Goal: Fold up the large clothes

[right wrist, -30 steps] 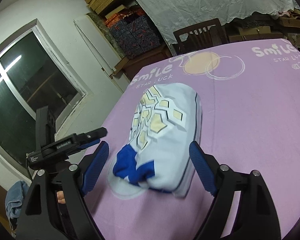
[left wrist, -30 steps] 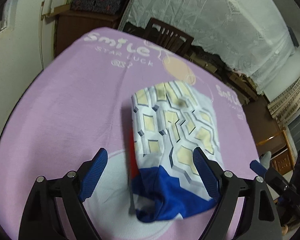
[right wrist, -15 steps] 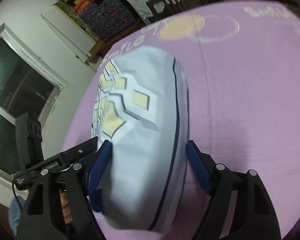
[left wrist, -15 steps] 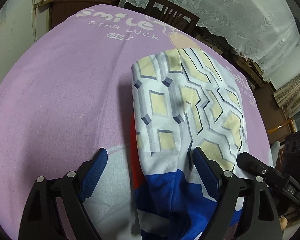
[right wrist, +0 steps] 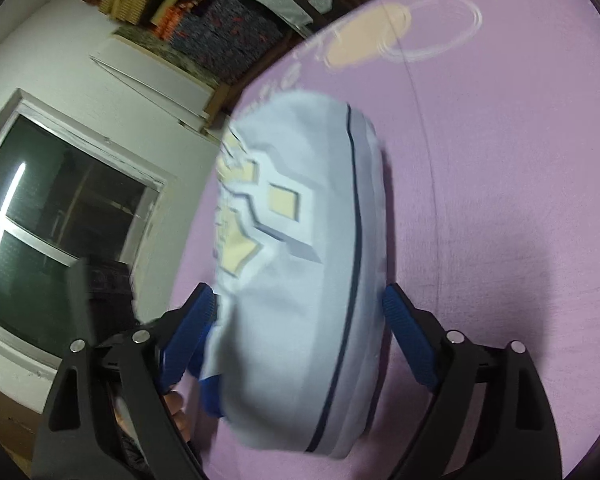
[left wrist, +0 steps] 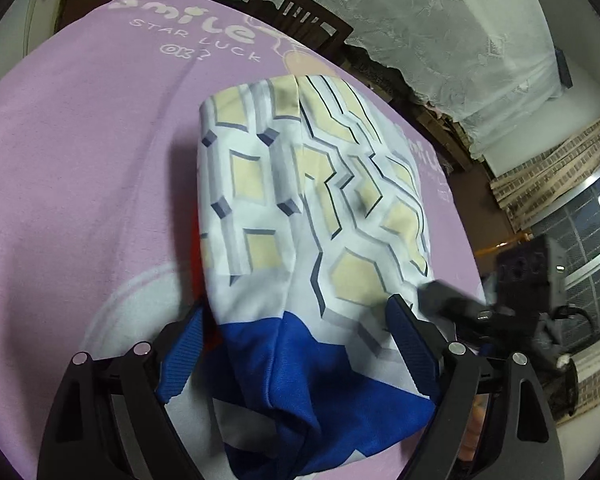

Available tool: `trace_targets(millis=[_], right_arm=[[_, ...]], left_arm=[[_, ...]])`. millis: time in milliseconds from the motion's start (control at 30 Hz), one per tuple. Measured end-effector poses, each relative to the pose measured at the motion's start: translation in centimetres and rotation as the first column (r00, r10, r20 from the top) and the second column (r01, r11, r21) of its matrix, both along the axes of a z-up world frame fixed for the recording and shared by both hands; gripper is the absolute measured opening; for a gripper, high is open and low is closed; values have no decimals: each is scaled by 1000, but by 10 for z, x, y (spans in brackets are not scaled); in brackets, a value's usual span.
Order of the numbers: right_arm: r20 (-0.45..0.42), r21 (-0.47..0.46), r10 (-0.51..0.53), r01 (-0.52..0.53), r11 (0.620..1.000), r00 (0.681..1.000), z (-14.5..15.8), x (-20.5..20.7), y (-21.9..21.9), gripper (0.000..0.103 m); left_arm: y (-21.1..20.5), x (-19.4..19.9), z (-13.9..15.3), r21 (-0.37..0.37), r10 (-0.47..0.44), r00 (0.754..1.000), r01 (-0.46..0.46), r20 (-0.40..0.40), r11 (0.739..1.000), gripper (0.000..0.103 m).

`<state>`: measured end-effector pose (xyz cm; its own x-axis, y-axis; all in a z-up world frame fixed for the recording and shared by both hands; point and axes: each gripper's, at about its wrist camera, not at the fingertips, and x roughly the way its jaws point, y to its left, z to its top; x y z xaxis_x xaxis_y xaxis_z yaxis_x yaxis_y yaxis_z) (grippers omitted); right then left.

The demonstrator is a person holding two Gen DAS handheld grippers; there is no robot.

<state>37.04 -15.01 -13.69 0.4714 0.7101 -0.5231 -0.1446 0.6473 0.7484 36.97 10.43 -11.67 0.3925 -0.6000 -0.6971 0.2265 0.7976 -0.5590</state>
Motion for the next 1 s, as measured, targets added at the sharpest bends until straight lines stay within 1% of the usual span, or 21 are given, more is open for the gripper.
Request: trace_targets(millis=[33,67,100,133,167,233,267,300,333,367,433,600,700,767,833,900,1000], right_arm=[[-12,1,8,-8,1000,1000,-4,3,3,86],[-33,8,23,-23,1000,999,-11,8,8,86],[-18,27,22,-22,999,1000,-11,9,9,91],[-10,26,20,-20,999,1000,-11,10,12,93],[-4,15,19,-19,1000,1000,-9,13,15,93],[11,-13,5,-5,1000,1000,-6,16,22,93],[17,-16,0,0,1000,1000,-6,17,24,91],[28,-16,-7,8,1000,1000,-6,17,25,86],[35,-15,-16,17,1000,999,-7,15,24,78],[39,-3,-23,23,1000,999,-9,14,22,77],[44,24,-22,21,999,999,-12,10,19,69],[45,64,-3,0,998,999,-9,7,11,62],[54,80,3,-7,997,999,0,-2,8,59],[56,102,-2,-4,995,998,4,-15,-3,59],[55,113,-14,8,994,998,9,-29,-15,59],[61,110,-36,29,993,997,17,-47,-28,59],[77,107,-85,76,991,993,32,-82,-57,59]], left_arm=[[-2,0,-1,-11,-6,1000,6,7,1000,87],[-2,-1,-2,-29,-13,1000,13,8,999,82],[-3,-1,-5,-57,-22,1000,21,0,998,79],[-4,-1,-6,-71,-16,1000,16,-3,997,76],[-3,-1,-6,-74,-14,1000,14,0,997,71],[-1,-1,-7,-93,-11,1000,11,-1,996,64],[-1,-2,-7,-98,-10,1000,10,-1,995,62],[-2,-2,-7,-102,-16,1000,16,1,995,61],[-4,-3,-7,-98,-20,1000,21,7,995,60],[-8,-5,-5,-80,-25,999,26,23,996,59],[-14,-10,0,-49,-30,998,33,55,998,57],[-12,-23,10,-74,-48,996,54,74,996,55],[-23,-38,25,-60,-65,993,72,101,996,53],[-40,-56,38,-18,-91,986,94,140,995,52],[-60,-73,49,3,-112,980,113,164,994,52],[-77,-89,57,5,-140,973,142,182,990,52],[-113,-116,73,-10,-210,955,217,210,976,52]])
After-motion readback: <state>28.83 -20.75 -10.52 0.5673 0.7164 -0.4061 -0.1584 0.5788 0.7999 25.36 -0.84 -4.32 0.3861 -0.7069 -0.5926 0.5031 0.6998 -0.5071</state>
